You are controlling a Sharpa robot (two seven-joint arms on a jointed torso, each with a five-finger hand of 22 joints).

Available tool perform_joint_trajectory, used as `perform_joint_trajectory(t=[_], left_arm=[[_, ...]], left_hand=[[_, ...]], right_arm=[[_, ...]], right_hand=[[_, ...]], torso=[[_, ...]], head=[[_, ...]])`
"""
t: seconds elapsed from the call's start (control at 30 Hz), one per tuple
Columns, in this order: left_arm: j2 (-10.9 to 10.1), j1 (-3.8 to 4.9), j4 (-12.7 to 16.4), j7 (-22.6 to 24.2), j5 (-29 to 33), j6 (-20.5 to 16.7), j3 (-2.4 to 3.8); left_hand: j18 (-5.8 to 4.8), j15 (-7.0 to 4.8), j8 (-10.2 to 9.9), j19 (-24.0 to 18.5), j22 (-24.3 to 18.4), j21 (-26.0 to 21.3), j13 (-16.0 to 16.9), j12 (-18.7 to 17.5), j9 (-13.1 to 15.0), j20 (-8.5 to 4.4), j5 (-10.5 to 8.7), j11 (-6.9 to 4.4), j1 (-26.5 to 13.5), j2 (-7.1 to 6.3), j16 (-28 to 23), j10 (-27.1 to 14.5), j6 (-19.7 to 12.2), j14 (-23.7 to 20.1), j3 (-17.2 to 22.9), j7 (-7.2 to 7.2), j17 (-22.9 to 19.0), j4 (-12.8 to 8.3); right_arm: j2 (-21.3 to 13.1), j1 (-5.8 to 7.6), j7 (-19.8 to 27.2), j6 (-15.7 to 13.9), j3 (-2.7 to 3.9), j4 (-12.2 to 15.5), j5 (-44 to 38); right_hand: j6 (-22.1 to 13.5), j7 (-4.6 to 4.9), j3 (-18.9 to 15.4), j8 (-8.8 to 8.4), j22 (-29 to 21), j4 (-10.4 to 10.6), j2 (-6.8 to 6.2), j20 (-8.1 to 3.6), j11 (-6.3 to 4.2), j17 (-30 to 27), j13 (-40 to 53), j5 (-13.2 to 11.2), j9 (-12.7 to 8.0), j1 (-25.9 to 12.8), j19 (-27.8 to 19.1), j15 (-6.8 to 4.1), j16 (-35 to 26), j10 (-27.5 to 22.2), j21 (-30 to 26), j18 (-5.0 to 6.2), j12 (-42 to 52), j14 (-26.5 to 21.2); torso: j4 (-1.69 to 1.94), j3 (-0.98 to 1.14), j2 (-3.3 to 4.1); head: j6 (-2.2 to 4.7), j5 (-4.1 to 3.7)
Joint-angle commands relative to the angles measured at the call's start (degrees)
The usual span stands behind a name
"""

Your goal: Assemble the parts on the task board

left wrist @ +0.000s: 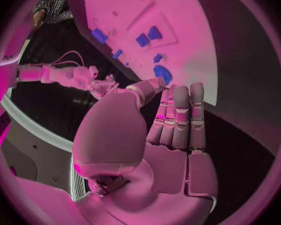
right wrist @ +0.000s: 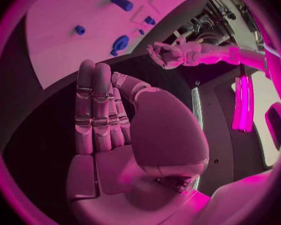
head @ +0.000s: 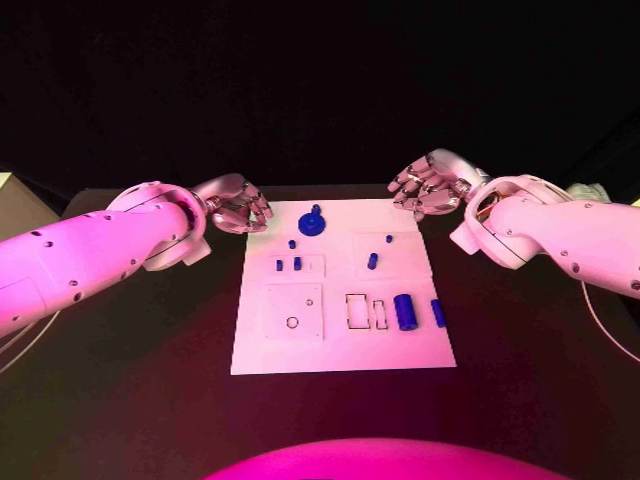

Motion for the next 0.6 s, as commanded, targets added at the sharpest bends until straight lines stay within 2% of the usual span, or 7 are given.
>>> perform_joint_trajectory(t=[0.03,0.13,0.2,0.23,0.33,0.5,0.6], left_arm=[[-2.0,0.01,3.2,9.4,19.8,-2.8,0.33],[-4.8,0.01,7.1,12.8,29.7,-1.0,0.62],[-6.6,0.01,9.7,14.7,36.1,0.0,0.73],[-7.2,0.00,10.7,15.4,38.3,0.3,0.76],[-9.2,-0.02,13.9,17.1,44.4,1.3,0.83],[-11.4,-0.06,16.9,18.3,48.3,1.8,0.86],[-12.4,-0.07,17.9,18.7,49.3,1.9,0.87]], left_hand=[[0.81,0.11,0.1,-0.7,-0.5,-0.8,0.1,0.5,0.1,0.07,-0.14,0.03,-0.2,0.77,-1.1,-0.6,0.2,-0.7,-0.3,0.42,-0.6,0.7],[0.79,0.37,0.0,-1.5,-1.6,-2.6,0.1,0.8,0.3,0.37,-0.22,0.24,-0.8,0.58,-3.1,-1.3,0.0,-2.1,-1.3,0.53,-1.6,1.3],[0.80,0.46,-0.2,-1.6,-2.1,-3.4,0.1,0.9,0.3,0.48,-0.18,0.33,-1.1,0.40,-3.8,-1.6,-0.1,-2.6,-1.8,0.59,-1.9,1.5],[0.79,0.52,-0.2,-1.8,-2.4,-4.0,0.1,1.0,0.3,0.55,-0.12,0.37,-1.2,0.27,-4.3,-1.7,-0.2,-2.9,-2.1,0.64,-2.2,1.7],[0.79,0.61,-0.3,-1.9,-3.0,-4.9,0.0,1.1,0.4,0.66,-0.09,0.46,-1.4,0.14,-5.0,-1.9,-0.3,-3.3,-2.5,0.68,-2.5,1.9],[0.82,0.62,-0.3,-1.8,-3.2,-5.2,0.0,1.1,0.4,0.68,-0.04,0.49,-1.4,0.18,-5.2,-2.1,-0.4,-3.3,-2.6,0.71,-2.6,1.9],[0.84,0.61,-0.4,-1.7,-3.3,-5.2,0.0,1.1,0.4,0.67,-0.02,0.50,-1.3,0.24,-5.2,-2.1,-0.5,-3.1,-2.6,0.74,-2.6,1.9]], right_arm=[[0.3,-0.29,-4.2,5.0,0.00,-0.4,-18.8],[0.6,-0.76,-6.3,5.9,0.01,-0.7,-24.5],[0.9,-0.97,-7.6,6.3,0.01,-0.9,-27.3],[1.0,-1.08,-8.3,6.5,0.01,-1.0,-28.7],[1.3,-1.39,-9.9,7.2,0.01,-1.4,-31.4],[1.8,-1.84,-11.2,8.3,0.01,-1.6,-33.2],[2.2,-2.34,-11.6,8.9,0.01,-1.5,-33.7]], right_hand=[[0.4,0.01,1.7,-0.45,2.8,0.0,-0.78,0.00,0.04,6.1,0.1,-0.7,0.1,-1.7,0.0,-0.09,7.7,0.3,3.4,-0.26,-0.8,1.8],[0.1,-0.01,3.4,-0.77,15.0,0.2,-1.76,0.44,-0.05,17.9,0.1,-1.5,0.4,-3.2,2.0,0.09,21.4,-0.5,14.6,-1.57,-1.2,2.2],[-0.1,-0.03,3.7,-0.87,18.0,0.3,-2.21,0.60,0.11,20.2,0.0,-1.8,0.5,-3.6,2.5,0.20,24.2,-0.9,17.2,-1.90,-1.2,2.1],[-0.2,-0.06,3.7,-0.97,21.8,0.6,-2.58,0.85,0.21,23.0,-0.1,-2.4,0.6,-4.2,3.4,0.31,27.4,-1.8,20.5,-2.51,-1.4,2.5],[-0.6,-0.06,3.3,-1.15,26.4,0.9,-3.42,1.22,0.48,26.4,-0.1,-3.4,0.8,-4.8,4.2,0.55,31.5,-4.0,24.6,-3.06,-1.3,2.6],[-0.7,-0.05,2.6,-1.24,28.6,0.9,-3.62,1.50,0.60,27.9,-0.1,-3.6,1.0,-4.6,4.2,0.65,33.6,-5.2,26.5,-3.24,-1.1,2.3],[-0.7,-0.02,2.0,-1.25,31.2,0.9,-3.48,1.68,0.65,29.5,0.0,-3.6,1.2,-4.4,4.6,0.73,35.6,-5.9,28.7,-3.53,-0.8,2.3]], torso=[[-0.12,-0.05,0.14],[-0.11,-0.15,0.22],[-0.05,-0.17,0.21],[0.02,-0.15,0.20],[0.12,-0.19,0.20],[0.01,-0.34,0.15],[-0.16,-0.18,0.18]], head=[[0.62,-1.06],[1.05,-1.98],[1.23,-2.54],[1.27,-2.80],[1.42,-3.46],[1.59,-3.77],[1.66,-3.71]])
